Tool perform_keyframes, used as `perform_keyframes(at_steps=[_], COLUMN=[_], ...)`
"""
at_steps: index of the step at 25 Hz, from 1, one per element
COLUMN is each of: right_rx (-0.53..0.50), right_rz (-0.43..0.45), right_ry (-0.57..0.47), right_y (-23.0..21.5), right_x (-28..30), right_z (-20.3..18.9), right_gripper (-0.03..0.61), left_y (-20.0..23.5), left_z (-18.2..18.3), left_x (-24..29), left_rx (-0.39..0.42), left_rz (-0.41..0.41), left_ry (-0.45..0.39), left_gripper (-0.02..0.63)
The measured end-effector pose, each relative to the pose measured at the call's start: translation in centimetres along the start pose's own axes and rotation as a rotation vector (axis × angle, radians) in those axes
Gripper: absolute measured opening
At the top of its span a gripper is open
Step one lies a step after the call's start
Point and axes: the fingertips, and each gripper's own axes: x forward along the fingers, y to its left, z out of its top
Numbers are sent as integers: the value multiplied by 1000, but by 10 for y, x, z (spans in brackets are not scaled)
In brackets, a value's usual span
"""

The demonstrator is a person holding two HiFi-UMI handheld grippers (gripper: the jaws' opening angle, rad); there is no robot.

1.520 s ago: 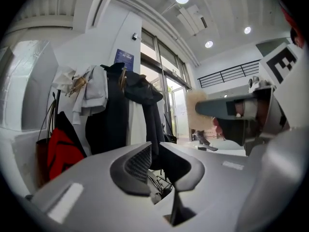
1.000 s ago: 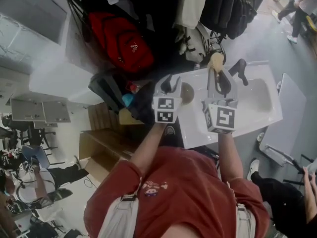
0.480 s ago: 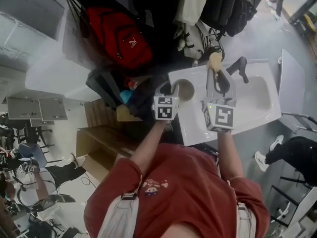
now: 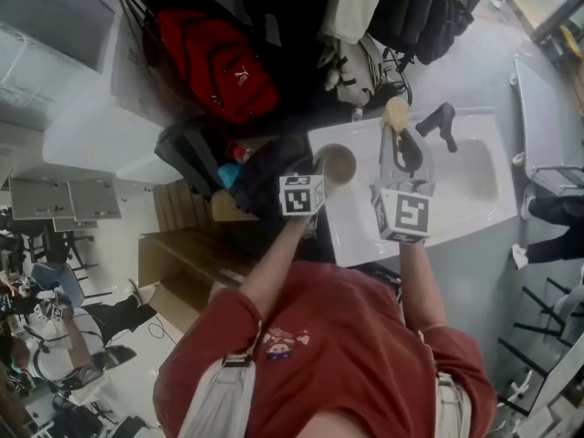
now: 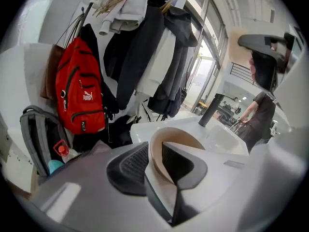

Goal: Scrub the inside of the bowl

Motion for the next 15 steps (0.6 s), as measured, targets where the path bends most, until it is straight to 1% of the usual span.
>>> perform_keyframes(at_steps=[4, 6, 15], right_rx=[6, 10, 18], right_rz=[-4, -5, -2], right_ry=[2, 6, 10], right_y=[-4, -5, -8], right_x=[1, 1, 0], right_z=[-1, -3, -7], right_gripper=[49, 49, 49], left_y=[1, 1, -3], left_z=[-4, -4, -3], left_x=[3, 3, 4], left_rx=[-34, -55, -61], left_rz=[8, 8, -4], left_ry=[11, 11, 15], left_gripper=[50, 37, 25])
